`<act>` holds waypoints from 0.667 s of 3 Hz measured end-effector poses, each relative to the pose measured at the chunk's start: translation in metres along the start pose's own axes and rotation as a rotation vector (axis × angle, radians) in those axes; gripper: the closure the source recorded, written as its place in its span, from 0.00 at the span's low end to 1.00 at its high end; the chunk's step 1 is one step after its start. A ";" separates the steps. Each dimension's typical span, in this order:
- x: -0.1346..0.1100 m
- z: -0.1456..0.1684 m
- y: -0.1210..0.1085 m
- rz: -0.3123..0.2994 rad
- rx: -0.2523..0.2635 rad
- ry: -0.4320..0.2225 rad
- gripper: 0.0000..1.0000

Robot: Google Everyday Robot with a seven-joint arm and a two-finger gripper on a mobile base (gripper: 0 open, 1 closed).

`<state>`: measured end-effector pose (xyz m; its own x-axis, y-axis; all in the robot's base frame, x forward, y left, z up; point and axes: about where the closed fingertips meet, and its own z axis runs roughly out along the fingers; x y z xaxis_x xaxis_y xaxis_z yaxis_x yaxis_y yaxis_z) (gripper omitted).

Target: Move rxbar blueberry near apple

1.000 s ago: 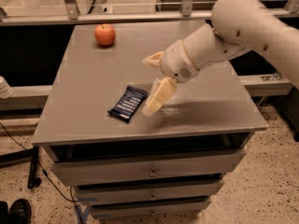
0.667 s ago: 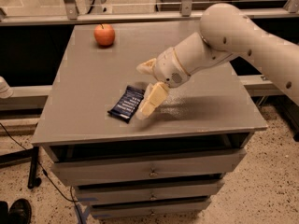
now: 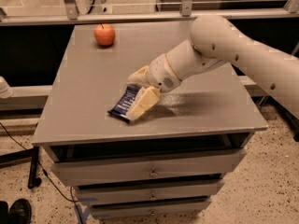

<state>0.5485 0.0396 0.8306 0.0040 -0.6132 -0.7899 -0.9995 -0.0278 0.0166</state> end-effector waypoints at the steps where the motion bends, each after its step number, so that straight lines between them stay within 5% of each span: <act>1: -0.003 0.004 0.000 0.003 -0.010 -0.014 0.40; 2: -0.003 0.003 -0.002 0.012 -0.009 -0.017 0.62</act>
Offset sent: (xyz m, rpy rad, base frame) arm 0.0064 -0.0015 0.0016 0.0212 0.0209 -0.0175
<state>0.5505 0.0437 0.8310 -0.0083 -0.5998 -0.8001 -0.9991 -0.0278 0.0312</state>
